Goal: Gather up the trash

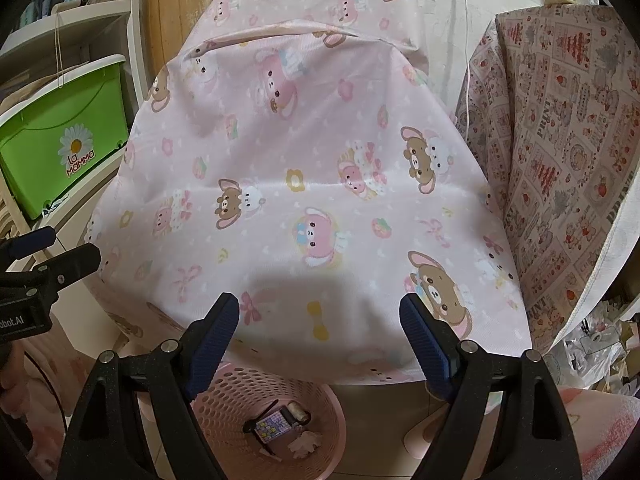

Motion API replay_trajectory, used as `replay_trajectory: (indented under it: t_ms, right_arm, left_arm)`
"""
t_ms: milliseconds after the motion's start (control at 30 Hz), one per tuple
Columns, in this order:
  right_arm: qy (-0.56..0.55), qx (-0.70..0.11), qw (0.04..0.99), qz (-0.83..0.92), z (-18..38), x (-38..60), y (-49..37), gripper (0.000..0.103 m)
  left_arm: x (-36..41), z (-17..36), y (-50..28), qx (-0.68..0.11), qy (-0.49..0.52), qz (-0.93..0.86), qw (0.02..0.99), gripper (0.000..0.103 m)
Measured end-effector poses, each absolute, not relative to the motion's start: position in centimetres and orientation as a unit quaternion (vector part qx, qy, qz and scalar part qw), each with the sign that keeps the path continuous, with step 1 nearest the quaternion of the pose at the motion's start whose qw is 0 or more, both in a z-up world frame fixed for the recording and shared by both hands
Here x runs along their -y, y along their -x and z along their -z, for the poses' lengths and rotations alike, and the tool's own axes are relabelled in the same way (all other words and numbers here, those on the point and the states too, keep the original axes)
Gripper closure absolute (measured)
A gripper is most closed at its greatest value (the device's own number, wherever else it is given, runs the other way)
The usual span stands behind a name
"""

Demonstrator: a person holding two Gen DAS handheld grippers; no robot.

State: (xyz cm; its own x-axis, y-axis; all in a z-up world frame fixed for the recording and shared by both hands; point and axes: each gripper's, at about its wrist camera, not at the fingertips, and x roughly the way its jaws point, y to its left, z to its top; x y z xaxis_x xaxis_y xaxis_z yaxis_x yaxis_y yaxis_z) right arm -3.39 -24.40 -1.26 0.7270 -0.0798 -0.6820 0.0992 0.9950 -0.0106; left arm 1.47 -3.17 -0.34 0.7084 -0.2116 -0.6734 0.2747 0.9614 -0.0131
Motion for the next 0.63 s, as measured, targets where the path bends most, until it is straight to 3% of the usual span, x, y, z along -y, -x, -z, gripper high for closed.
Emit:
replay_trajectory:
  t_ms: [633]
  right_arm:
    - [-0.021,-0.377,0.925,0.050,1.58,24.63,3.03,0.019]
  left_arm:
    - [3.11,0.53,-1.52,-0.366,-0.038,0.131,0.920,0.001]
